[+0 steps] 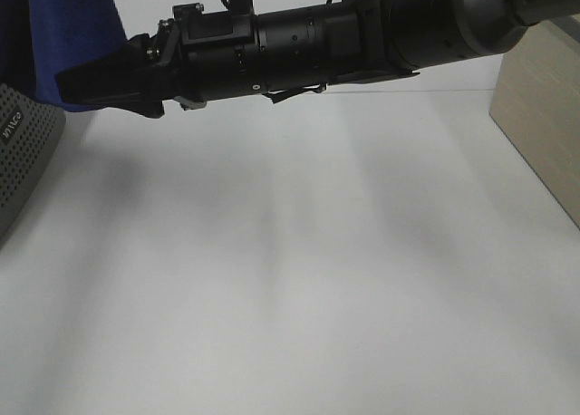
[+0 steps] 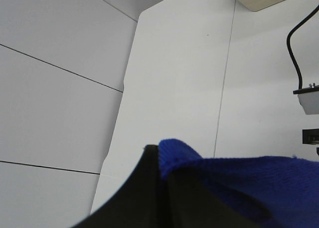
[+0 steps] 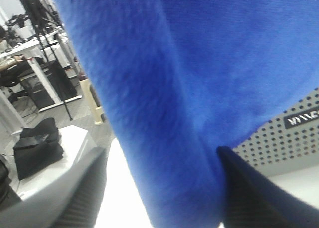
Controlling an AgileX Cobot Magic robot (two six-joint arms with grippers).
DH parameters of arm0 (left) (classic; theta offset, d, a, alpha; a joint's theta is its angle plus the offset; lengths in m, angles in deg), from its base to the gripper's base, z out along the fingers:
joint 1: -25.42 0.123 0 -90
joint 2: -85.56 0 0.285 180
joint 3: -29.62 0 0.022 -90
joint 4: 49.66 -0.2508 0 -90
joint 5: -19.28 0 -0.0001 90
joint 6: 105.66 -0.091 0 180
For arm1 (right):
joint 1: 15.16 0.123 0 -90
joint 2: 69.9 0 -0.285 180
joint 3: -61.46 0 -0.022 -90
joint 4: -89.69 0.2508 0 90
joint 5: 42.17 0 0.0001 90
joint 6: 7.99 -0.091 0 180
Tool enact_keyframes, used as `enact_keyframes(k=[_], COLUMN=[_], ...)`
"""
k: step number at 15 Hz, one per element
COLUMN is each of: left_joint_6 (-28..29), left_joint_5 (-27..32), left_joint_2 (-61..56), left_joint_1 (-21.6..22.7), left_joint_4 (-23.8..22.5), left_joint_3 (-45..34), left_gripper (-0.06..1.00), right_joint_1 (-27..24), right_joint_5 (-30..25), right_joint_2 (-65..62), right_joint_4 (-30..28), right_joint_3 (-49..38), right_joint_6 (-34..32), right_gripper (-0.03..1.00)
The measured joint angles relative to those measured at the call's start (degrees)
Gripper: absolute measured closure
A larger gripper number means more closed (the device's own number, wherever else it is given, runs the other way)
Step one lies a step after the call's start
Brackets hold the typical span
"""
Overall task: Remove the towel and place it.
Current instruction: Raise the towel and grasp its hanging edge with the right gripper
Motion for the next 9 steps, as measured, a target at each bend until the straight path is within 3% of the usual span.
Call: enact_keyframes(k=[2,5,6,8,9], left_joint_6=[0.0,0.0,0.0,0.0,0.0], left_joint_5=[0.0,0.0,0.0,0.0,0.0], left_joint_2=[0.0,0.0,0.0,0.0,0.0], left_joint_1=[0.0,0.0,0.0,0.0,0.0], left_joint_4=[0.0,0.0,0.0,0.0,0.0], left_joint_3=[0.0,0.0,0.0,0.0,0.0], left_gripper=[0.94,0.94,0.94,0.94,0.94], right_joint_1=[0.1,0.1,0.1,0.1,0.1], right_joint_5=[0.0,3.7,3.7,2.6,1.7], right_joint_2=[0.0,-0.1,-0.1,-0.1,-0.1], right_joint_4=[0.0,0.2,0.1,-1.3,-3.3], right_joint_3=[1.9,3.9,3.9,3.9,3.9], right_joint_6=[0.0,-0.2,-0.6,-2.4,-4.0], right_gripper=[0.48,0.55,0.62,0.91,0.95])
